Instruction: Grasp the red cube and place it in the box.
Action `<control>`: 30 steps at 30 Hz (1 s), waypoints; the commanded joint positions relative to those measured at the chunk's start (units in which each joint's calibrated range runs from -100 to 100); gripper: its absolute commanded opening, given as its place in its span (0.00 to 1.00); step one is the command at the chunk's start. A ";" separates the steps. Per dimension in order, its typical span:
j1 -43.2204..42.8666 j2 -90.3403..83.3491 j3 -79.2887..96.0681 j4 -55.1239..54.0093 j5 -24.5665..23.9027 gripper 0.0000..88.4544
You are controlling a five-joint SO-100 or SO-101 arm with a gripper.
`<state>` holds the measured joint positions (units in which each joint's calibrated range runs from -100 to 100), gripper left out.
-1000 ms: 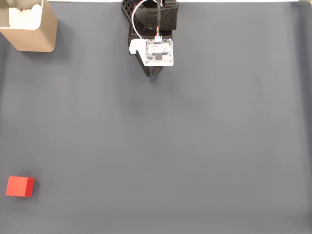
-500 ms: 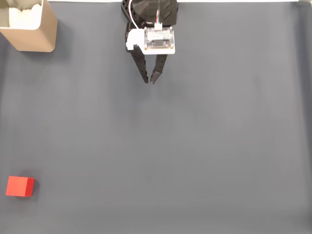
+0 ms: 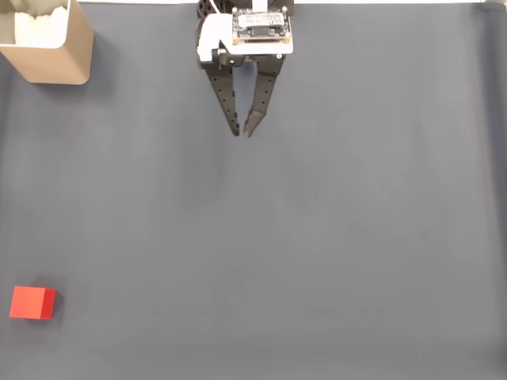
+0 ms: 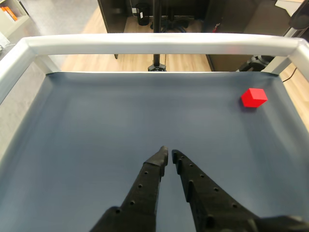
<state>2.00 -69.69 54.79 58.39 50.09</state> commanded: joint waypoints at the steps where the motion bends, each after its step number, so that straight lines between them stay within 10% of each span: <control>1: 2.61 4.35 -7.53 0.38 -0.63 0.01; 30: 27.19 35.98 -27.51 -8.47 2.15 0.02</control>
<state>28.04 -35.56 32.46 51.31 51.75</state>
